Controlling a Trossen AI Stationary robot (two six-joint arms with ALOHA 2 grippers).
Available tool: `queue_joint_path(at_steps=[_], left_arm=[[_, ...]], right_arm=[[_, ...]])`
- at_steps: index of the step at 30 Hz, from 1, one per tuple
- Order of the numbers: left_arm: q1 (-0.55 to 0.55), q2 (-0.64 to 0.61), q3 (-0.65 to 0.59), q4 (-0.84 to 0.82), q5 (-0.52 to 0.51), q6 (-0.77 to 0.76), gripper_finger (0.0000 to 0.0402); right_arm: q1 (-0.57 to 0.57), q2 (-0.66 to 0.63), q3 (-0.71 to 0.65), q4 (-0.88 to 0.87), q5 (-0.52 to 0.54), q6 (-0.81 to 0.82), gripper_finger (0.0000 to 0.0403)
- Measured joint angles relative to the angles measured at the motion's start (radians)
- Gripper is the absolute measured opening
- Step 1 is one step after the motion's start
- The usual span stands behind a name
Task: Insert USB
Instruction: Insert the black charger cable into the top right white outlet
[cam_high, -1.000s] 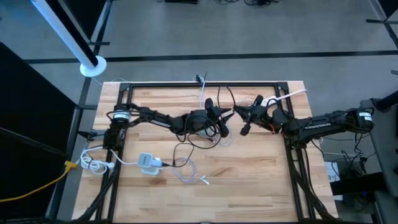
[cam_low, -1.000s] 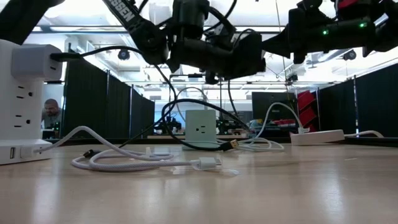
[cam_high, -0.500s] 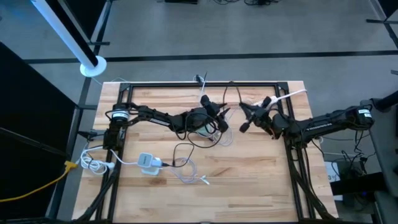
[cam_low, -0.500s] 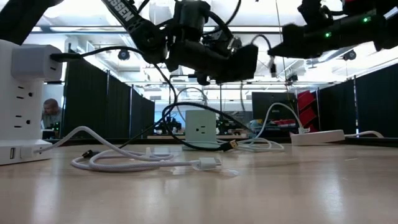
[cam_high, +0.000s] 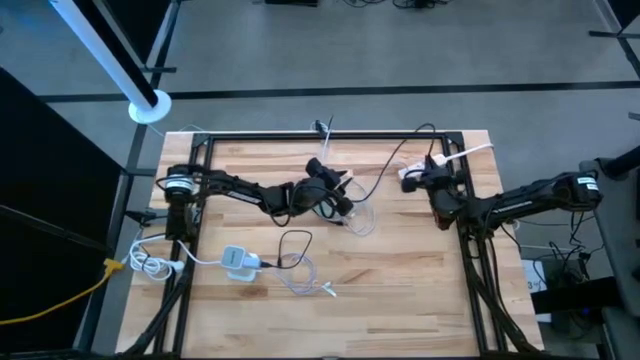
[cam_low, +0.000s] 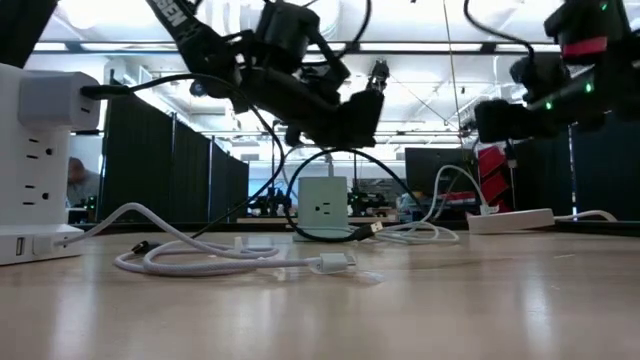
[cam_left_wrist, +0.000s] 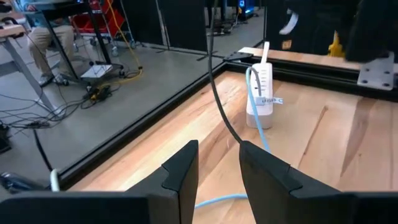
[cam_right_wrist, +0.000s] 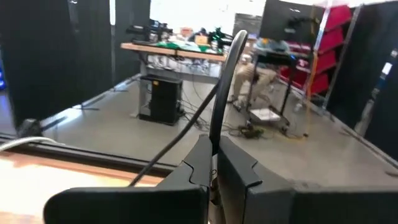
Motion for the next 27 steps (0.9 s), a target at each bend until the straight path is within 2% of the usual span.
queue_joint_path(at_steps=[6,12,16,22,27], left_arm=[[-0.014,-0.05,-0.04,0.022,0.0,-0.018,0.0105],[-0.039,-0.054,-0.046,0.026,0.001,-0.043,0.0105],[-0.048,-0.053,-0.051,0.023,0.002,-0.044,0.0105],[-0.048,-0.053,-0.051,0.032,0.002,-0.044,0.0105],[-0.051,-0.053,-0.051,0.033,0.002,-0.043,0.0105]], right_arm=[[-0.077,0.024,-0.014,-0.129,-0.166,0.212,0.0001],[-0.139,0.106,-0.015,-0.186,-0.183,0.333,0.0001],[-0.15,0.18,-0.015,-0.133,-0.224,0.37,0.0001],[-0.174,0.347,0.01,0.021,-0.224,0.358,0.0001],[-0.193,0.469,0.058,0.048,-0.223,0.36,0.0001]])
